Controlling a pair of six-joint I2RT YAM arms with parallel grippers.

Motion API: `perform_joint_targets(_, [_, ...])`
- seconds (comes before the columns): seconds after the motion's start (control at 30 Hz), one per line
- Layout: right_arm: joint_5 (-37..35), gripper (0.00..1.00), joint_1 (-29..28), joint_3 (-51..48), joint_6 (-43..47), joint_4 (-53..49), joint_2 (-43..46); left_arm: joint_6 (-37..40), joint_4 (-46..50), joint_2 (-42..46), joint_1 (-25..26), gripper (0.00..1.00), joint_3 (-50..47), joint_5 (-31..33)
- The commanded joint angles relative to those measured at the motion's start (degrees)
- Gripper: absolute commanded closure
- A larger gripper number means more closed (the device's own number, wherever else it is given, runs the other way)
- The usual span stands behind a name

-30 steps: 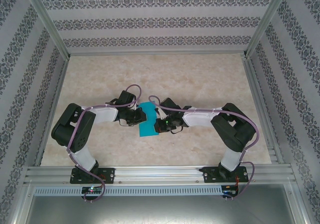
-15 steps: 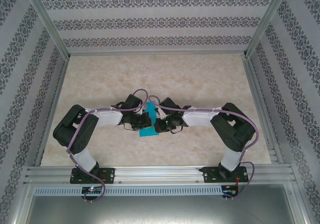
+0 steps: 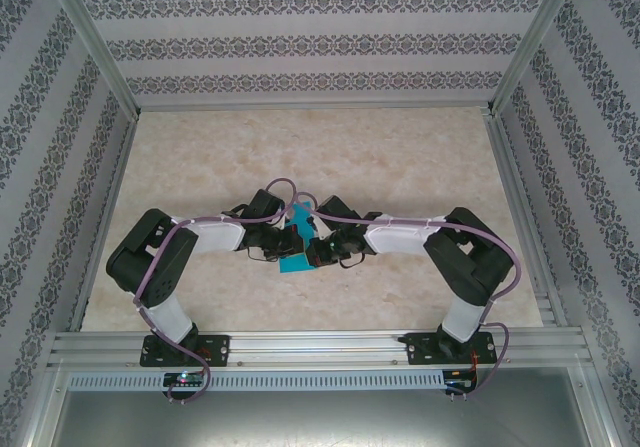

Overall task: Fold a paper plane with a square sheet of paper (pick it up from the middle)
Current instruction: Fold the triangle a second time at the center of the table.

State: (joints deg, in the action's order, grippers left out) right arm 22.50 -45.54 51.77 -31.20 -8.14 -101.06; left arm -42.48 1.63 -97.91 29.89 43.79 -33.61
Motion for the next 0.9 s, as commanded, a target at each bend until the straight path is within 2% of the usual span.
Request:
perform_joint_targets(0.0, [-0.60,1.00,-0.31,-0.31,0.06,-2.01,-2.68,1.78,1.98,-1.64,0.18,0.98,-2.22,3.96])
perform_joint_targets(0.2, [-1.77,1.00,0.43,-3.39,0.18,-3.59,-3.17,5.02,-3.44,0.82,-3.73,0.95,-5.55,3.10])
perform_joint_targets(0.67, [-1.94,1.00,1.07,-5.99,-0.13,-4.13,-3.01,10.62,-3.88,0.31,-14.99,0.95,-7.00,3.01])
perform_joint_targets(0.87, [-1.52,1.00,1.28,-6.07,-0.72,-3.62,-2.22,9.41,-3.08,3.63,-19.78,0.95,-7.09,3.88])
